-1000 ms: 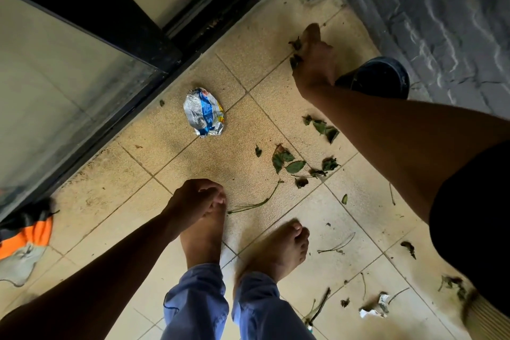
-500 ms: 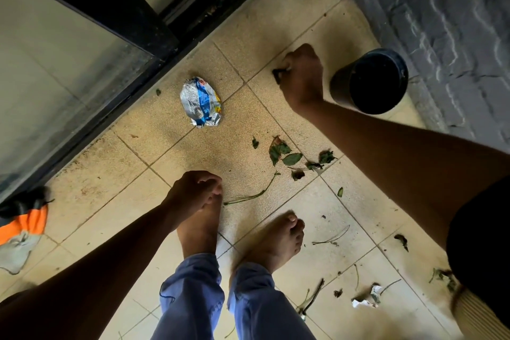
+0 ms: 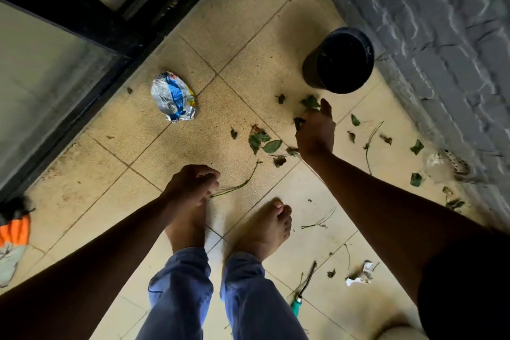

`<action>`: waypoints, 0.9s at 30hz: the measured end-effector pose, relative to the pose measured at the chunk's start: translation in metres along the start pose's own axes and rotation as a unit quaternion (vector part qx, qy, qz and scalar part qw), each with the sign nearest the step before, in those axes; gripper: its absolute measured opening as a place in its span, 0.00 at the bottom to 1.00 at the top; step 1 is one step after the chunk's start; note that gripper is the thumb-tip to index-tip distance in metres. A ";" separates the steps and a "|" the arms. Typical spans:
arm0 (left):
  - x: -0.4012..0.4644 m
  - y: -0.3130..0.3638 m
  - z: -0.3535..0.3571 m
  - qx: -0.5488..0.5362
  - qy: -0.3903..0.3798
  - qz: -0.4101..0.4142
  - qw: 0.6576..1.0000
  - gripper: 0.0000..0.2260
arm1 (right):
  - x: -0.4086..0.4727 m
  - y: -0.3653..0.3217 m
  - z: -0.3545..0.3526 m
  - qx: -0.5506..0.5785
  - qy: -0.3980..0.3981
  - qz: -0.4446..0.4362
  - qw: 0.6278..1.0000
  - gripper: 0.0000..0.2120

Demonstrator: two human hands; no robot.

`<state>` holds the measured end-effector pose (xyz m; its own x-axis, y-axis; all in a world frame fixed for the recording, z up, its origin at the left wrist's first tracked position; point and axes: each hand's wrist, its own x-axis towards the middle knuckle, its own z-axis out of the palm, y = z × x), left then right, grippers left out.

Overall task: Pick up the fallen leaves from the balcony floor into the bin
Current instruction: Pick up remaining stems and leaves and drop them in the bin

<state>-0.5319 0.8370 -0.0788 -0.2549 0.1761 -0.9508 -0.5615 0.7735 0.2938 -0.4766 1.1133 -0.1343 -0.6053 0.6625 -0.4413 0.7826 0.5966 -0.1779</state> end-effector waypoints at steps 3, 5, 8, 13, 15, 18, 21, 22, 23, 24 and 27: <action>0.001 0.000 0.001 -0.009 -0.002 -0.004 1.000 0.08 | 0.006 0.006 0.001 -0.011 0.011 0.020 1.000 0.13; 0.000 -0.001 0.002 -0.012 -0.006 -0.009 1.000 0.08 | 0.009 0.010 0.002 -0.027 0.019 0.019 0.999 0.10; -0.004 -0.003 0.006 -0.024 -0.011 -0.013 1.000 0.09 | 0.008 0.014 -0.005 -0.034 0.030 0.006 0.999 0.08; -0.017 0.009 0.013 -0.095 -0.035 -0.027 0.994 0.11 | -0.022 0.003 -0.020 0.111 0.027 0.012 0.993 0.08; -0.019 0.017 0.017 -0.172 -0.064 -0.046 0.982 0.13 | -0.045 -0.008 -0.023 0.178 -0.006 -0.014 0.984 0.07; -0.025 0.033 0.029 -0.356 -0.100 -0.096 0.924 0.19 | -0.090 -0.032 -0.026 0.295 -0.060 -0.048 0.952 0.06; -0.029 0.047 0.041 -0.479 -0.086 -0.111 0.867 0.23 | -0.132 -0.057 -0.024 0.351 -0.083 -0.055 0.931 0.07; -0.029 0.050 0.042 -0.506 -0.077 -0.106 0.852 0.24 | -0.143 -0.063 -0.023 0.352 -0.081 -0.065 0.930 0.08; -0.029 0.052 0.045 -0.530 -0.066 -0.112 0.838 0.25 | -0.152 -0.067 -0.021 0.342 -0.072 -0.092 0.932 0.08; -0.029 0.050 0.041 -0.532 -0.058 -0.115 0.837 0.24 | -0.158 -0.070 -0.018 0.315 -0.060 -0.129 0.938 0.09; -0.032 0.046 0.063 -0.566 -0.045 -0.167 0.806 0.16 | -0.167 -0.076 -0.014 0.212 -0.054 -0.215 0.952 0.05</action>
<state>-0.4993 0.9052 -0.0408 0.0896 0.1561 -0.9837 -0.9586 -0.2546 -0.1277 -0.4371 0.9635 -0.0345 -0.8825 0.3339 -0.3311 0.4678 0.5511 -0.6910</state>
